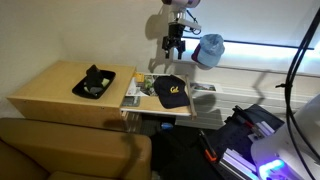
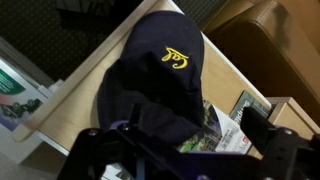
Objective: Stack the caps on the sliding tray on the cap on the window sill
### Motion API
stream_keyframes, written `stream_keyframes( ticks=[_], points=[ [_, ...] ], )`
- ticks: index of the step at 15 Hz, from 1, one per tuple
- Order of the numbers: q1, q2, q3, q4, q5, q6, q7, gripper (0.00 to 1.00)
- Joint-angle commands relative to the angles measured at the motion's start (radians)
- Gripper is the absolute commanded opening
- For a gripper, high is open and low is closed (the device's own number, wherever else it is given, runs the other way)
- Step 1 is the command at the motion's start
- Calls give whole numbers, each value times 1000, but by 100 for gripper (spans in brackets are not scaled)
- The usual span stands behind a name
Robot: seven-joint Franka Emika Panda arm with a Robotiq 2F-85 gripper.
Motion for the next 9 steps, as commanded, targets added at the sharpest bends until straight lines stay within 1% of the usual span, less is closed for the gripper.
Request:
stream_keyframes(
  ticks=[1, 3, 5, 6, 7, 9],
  points=[
    [39, -144, 44, -246, 17, 272, -33, 100],
    [54, -206, 76, -356, 55, 429, -25, 100],
    [57, -256, 108, -454, 126, 590, -24, 100],
    [62, -166, 91, -321, 75, 471, 0, 100],
    [65, -193, 101, -367, 95, 527, -1, 100],
    [68, -226, 105, -414, 104, 561, -1, 100]
  ],
)
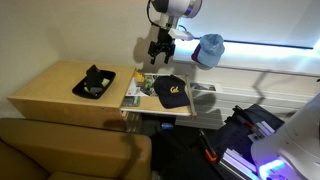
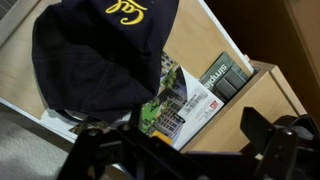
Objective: Stack the caps on the sliding tray on the cap on the window sill
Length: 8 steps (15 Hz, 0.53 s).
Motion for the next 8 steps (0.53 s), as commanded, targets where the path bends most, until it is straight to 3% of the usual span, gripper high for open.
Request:
stream_keyframes(
  ticks=[1, 8],
  points=[
    [-1, -7, -1, -6, 0, 1, 1, 100],
    [68, -51, -68, -136, -193, -85, 269, 100]
  ],
)
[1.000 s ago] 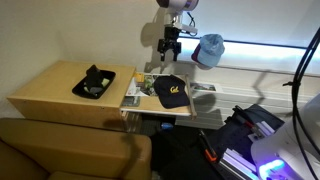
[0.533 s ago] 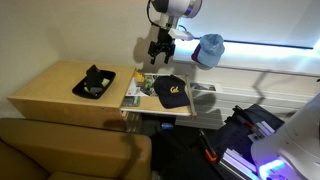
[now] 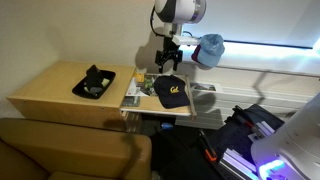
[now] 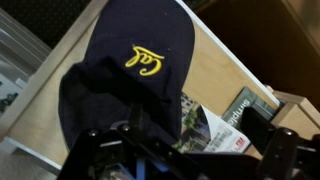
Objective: Stack the caps on the sliding tray on the cap on the window sill
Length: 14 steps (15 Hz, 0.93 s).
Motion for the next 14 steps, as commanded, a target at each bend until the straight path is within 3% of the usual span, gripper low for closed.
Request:
stream_keyframes(
  ticks=[1, 4, 8, 14],
  points=[
    [55, -39, -38, -79, -91, -51, 157, 100],
    [78, -14, -51, -108, -120, -19, 260, 100],
    [73, -2, -37, -94, -96, -28, 246, 100],
    [92, 122, -158, -104, -209, 349, 376, 100]
  ],
)
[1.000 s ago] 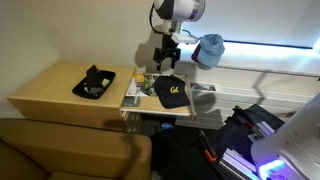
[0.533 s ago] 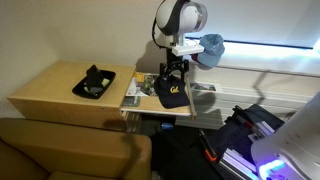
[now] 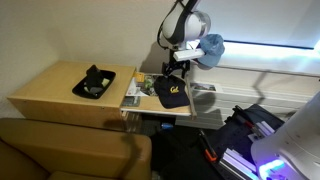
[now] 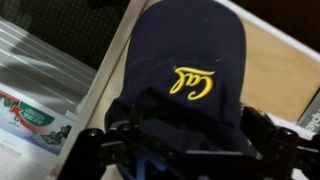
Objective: Stack the caps on the sliding tray on the cap on the window sill
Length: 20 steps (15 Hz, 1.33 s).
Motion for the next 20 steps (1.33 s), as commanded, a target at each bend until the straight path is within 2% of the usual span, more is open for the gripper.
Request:
stream_keyframes(
  ticks=[1, 2, 6, 7, 9, 11, 13, 20],
  points=[
    [21, 79, -66, 3, -53, 144, 82, 100],
    [17, 98, -62, 3, -35, 156, 86, 100],
    [-79, 97, 77, 10, 157, 95, -4, 100],
    [-24, 107, 12, 2, 99, 123, 34, 100],
    [-39, 106, 49, 7, 142, 121, 21, 100],
    [-44, 114, 51, 13, 145, 111, 21, 100],
    [-44, 121, 47, 17, 145, 97, 26, 73],
    [-42, 138, 28, 29, 141, 72, 43, 24]
  ],
)
